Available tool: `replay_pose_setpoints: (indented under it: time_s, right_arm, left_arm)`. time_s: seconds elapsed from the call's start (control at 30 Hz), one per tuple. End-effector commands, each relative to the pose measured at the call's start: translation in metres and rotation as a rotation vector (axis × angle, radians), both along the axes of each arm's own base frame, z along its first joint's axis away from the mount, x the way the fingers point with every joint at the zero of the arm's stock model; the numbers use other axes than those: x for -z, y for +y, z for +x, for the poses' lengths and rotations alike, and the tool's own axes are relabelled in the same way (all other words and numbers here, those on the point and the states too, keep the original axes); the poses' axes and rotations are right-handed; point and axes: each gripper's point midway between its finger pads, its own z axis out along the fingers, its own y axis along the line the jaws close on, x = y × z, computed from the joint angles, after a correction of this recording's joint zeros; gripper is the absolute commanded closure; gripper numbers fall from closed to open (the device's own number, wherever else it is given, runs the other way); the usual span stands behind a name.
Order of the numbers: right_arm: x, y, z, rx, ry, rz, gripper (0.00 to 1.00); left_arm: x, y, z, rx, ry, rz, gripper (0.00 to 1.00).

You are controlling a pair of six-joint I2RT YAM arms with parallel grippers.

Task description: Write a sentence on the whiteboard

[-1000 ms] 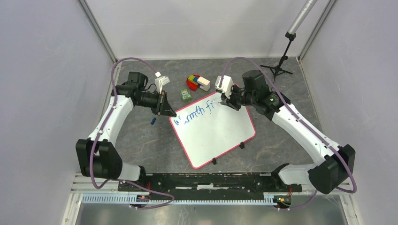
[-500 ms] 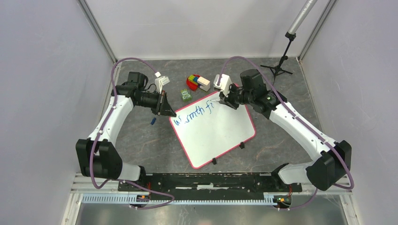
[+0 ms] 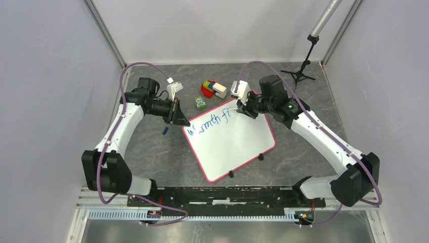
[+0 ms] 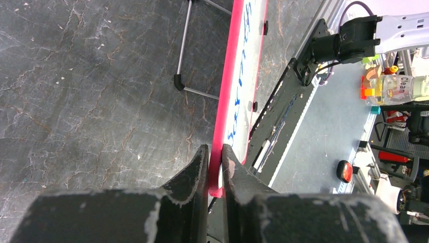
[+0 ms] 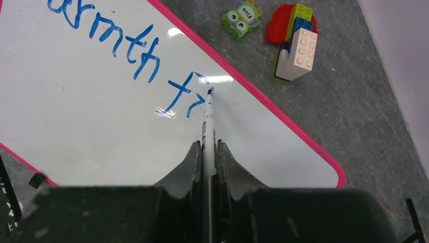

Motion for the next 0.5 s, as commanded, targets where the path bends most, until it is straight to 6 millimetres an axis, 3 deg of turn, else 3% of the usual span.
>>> replay_pose_setpoints:
  time_s: [0.0,0.47]
  right_arm:
    - [-0.029,0.001,-0.009,-0.019,-0.041,0.055,1.0]
    - [-0.035,-0.01,0.007,0.014,-0.049,0.076,1.0]
  left_arm:
    - [0.0,0.003,0.004,0.0,-0.057,0.034,0.98]
    - [-0.001,0.003,0.003,0.001,-0.057,0.031,0.98]
